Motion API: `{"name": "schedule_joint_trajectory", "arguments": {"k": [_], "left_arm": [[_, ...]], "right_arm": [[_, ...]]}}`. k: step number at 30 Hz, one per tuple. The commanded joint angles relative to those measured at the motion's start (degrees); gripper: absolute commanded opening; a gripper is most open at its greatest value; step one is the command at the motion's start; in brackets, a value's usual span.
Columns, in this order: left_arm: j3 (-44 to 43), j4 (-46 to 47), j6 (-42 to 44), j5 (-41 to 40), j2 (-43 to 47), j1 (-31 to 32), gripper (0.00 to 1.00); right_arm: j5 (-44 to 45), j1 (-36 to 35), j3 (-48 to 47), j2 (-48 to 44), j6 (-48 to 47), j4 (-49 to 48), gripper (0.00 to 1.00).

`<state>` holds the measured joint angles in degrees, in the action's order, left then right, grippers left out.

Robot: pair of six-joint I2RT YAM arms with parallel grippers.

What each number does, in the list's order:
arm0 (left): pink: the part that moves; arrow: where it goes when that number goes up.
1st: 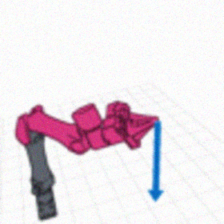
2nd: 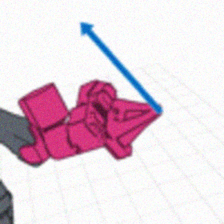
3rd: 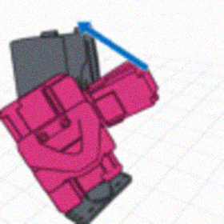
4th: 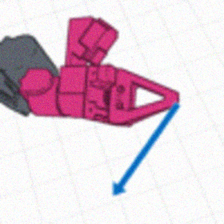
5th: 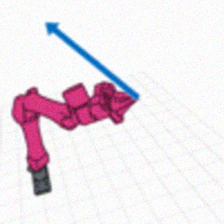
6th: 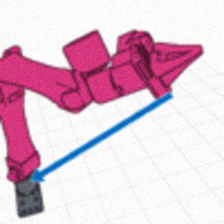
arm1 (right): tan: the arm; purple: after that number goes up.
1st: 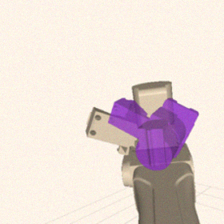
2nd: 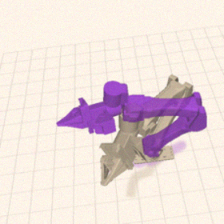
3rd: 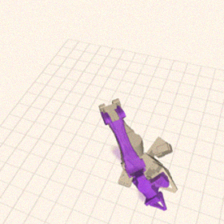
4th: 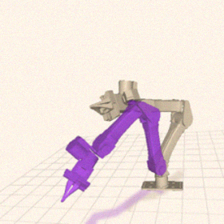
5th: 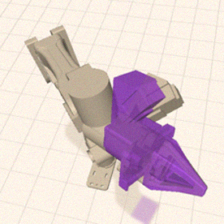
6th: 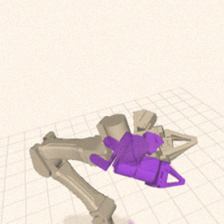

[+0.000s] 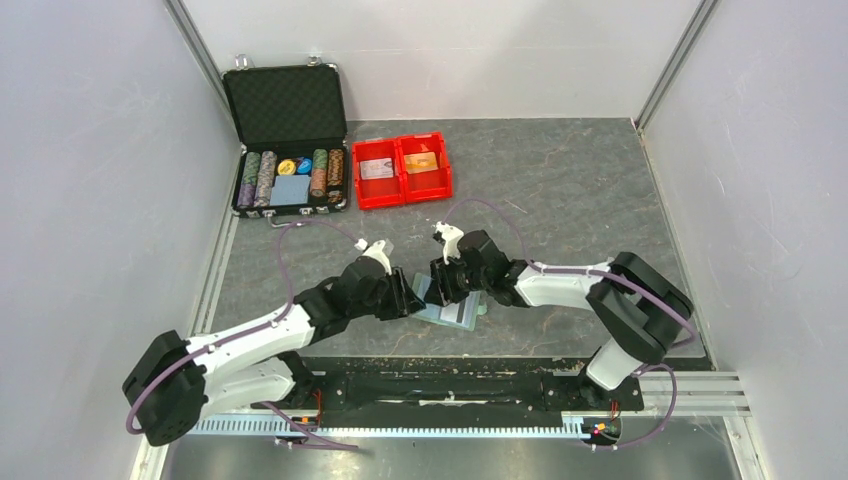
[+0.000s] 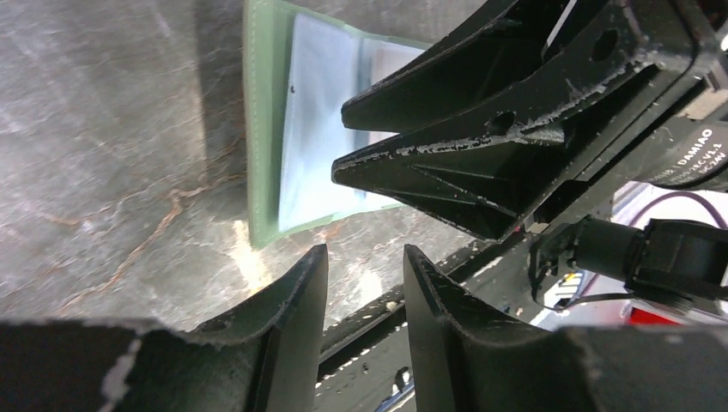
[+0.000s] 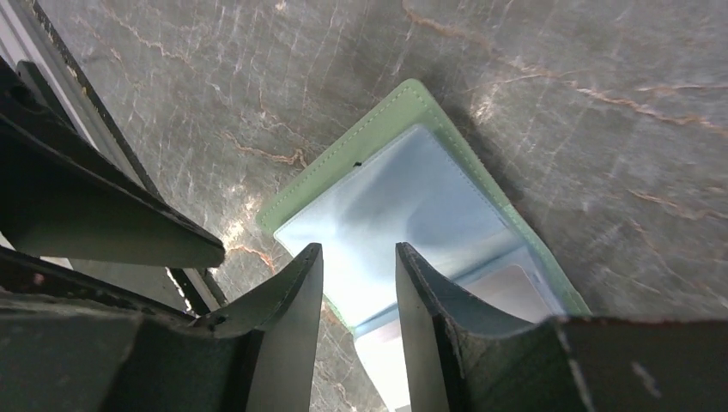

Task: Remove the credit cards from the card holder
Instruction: Remove the credit card from the card holder.

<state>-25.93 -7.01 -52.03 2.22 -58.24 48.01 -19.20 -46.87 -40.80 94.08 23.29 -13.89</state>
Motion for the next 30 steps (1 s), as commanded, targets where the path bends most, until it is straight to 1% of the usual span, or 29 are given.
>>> {"name": "schedule_joint_trajectory", "arguments": {"k": [1,6,9,11,15,20,23,30], "left_arm": [[-4.78,5.58,-0.27,2.89,-3.02,-0.27,0.44],[-7.34,9.07,1.31,3.88,-9.22,-0.39,0.43],[-7.68,11.80,1.17,4.85,-13.43,-0.37,0.42],[-7.85,13.55,1.26,5.74,-15.84,-0.37,0.41],[-8.33,15.60,2.67,6.46,-19.69,-0.37,0.40],[-8.40,15.79,4.65,6.51,-20.99,-0.37,0.40],[-6.43,16.76,4.43,6.39,-20.72,-0.37,0.40],[-0.95,19.26,2.86,7.34,-20.31,-0.31,0.41]], "right_arm": [[5.21,-0.15,-2.61,-5.63,-0.40,6.18,0.40],[12.92,-0.03,1.19,-11.68,3.43,7.22,0.40],[17.36,0.80,2.11,-14.92,3.86,10.24,0.40],[18.81,1.60,2.75,-16.07,3.92,11.69,0.40],[18.61,3.22,4.74,-17.38,4.30,12.38,0.38],[16.49,5.18,7.22,-18.02,4.36,11.56,0.38],[14.22,5.92,8.68,-17.34,4.70,10.22,0.38],[13.89,6.38,10.99,-15.84,3.32,8.76,0.38]]}}
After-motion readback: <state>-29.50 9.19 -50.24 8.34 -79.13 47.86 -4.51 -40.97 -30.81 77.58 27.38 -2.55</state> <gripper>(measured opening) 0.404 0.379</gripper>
